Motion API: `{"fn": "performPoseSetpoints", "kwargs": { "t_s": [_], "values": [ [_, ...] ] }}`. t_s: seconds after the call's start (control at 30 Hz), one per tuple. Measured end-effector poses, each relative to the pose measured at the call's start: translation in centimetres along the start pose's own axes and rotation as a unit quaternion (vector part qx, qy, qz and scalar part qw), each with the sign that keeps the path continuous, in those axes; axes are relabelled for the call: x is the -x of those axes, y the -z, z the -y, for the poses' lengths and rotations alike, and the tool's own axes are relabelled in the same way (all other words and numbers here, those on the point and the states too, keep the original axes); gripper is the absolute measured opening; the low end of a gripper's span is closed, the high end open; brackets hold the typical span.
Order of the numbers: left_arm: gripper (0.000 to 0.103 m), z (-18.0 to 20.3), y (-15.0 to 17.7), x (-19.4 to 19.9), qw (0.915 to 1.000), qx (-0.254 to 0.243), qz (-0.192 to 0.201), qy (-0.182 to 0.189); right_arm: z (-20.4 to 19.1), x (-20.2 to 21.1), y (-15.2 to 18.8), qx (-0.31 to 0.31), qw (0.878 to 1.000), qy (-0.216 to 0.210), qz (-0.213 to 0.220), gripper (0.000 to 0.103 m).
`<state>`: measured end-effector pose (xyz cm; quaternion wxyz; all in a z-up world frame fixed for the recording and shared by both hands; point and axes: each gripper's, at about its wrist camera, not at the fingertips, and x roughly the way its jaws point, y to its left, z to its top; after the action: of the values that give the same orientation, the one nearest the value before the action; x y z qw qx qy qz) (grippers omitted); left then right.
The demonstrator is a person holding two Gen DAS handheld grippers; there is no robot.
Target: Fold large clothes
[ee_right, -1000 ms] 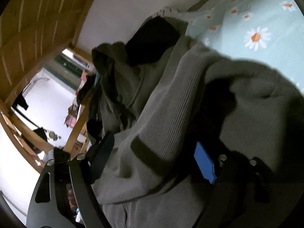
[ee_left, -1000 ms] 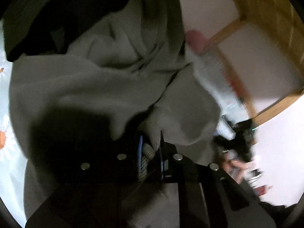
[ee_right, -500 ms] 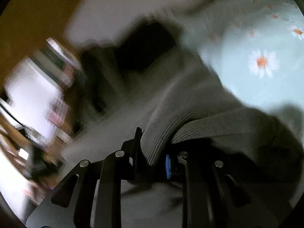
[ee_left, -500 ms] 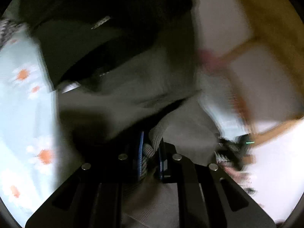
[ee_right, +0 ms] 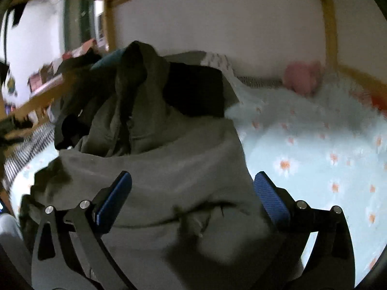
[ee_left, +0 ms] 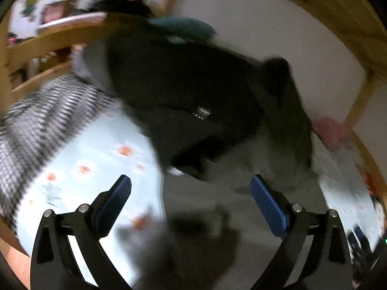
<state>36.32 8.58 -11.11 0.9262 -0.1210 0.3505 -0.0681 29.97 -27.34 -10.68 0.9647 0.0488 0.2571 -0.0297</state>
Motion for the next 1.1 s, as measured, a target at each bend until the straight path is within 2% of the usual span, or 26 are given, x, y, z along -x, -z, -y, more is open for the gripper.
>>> {"fn": "performPoseSetpoints", "kwargs": {
  "t_s": [0.07, 0.13, 0.2, 0.27, 0.3, 0.33, 0.43, 0.67, 0.73, 0.83, 0.93, 1.0, 1.07, 1.1],
  "values": [
    [0.097, 4.0, 2.1, -1.5, 0.9984, -0.043, -0.027, 0.023, -2.0, -2.6, -0.7, 0.017, 1.0, 0.001, -0.023, 0.1],
    [0.097, 6.0, 4.0, -3.3, 0.9966, -0.066, -0.044, 0.018, -3.4, -5.5, -0.7, 0.01, 0.998, -0.003, -0.055, 0.1],
    [0.097, 8.0, 6.5, -6.6, 0.9924, -0.093, -0.077, -0.024, -4.6, -8.5, 0.2, 0.013, 0.995, 0.016, -0.102, 0.1],
    [0.097, 7.7, 8.5, -9.7, 0.9867, -0.104, -0.104, -0.069, -5.2, -11.2, 2.3, 0.036, 0.985, 0.045, -0.162, 0.1],
    [0.098, 7.4, 9.4, -10.3, 0.9867, -0.115, -0.088, -0.074, -5.5, -11.7, 3.4, 0.058, 0.983, 0.051, -0.166, 0.1],
    [0.098, 7.5, 10.0, -10.1, 0.9856, -0.132, -0.068, -0.08, -5.8, -11.5, 4.1, 0.082, 0.984, 0.056, -0.145, 0.1],
    [0.098, 8.6, 10.7, -10.5, 0.9832, -0.147, -0.051, -0.096, -5.3, -11.9, 4.2, 0.072, 0.984, 0.049, -0.153, 0.1],
    [0.099, 9.5, 11.9, -10.0, 0.9835, -0.147, -0.042, -0.097, -5.1, -12.3, 4.3, 0.069, 0.984, 0.052, -0.159, 0.1],
    [0.099, 9.0, 10.9, -11.1, 0.9835, -0.147, -0.041, -0.098, -5.5, -12.7, 4.1, 0.072, 0.983, 0.054, -0.16, 0.1],
    [0.099, 9.1, 11.2, -11.1, 0.9837, -0.147, -0.04, -0.096, -5.6, -12.7, 4.1, 0.073, 0.983, 0.056, -0.16, 0.1],
    [0.099, 8.9, 11.0, -11.2, 0.9831, -0.15, -0.047, -0.094, -5.7, -12.4, 4.0, 0.077, 0.984, 0.055, -0.154, 0.1],
    [0.098, 9.0, 10.4, -11.0, 0.9818, -0.154, -0.066, -0.09, -5.7, -11.9, 3.6, 0.082, 0.984, 0.049, -0.149, 0.1],
    [0.098, 8.9, 9.6, -10.7, 0.9808, -0.157, -0.085, -0.079, -5.7, -11.6, 2.8, 0.082, 0.986, 0.035, -0.143, 0.1],
    [0.098, 9.0, 8.9, -10.2, 0.9815, -0.154, -0.088, -0.071, -5.5, -11.2, 2.1, 0.073, 0.988, 0.013, -0.136, 0.1]
  ]
}}
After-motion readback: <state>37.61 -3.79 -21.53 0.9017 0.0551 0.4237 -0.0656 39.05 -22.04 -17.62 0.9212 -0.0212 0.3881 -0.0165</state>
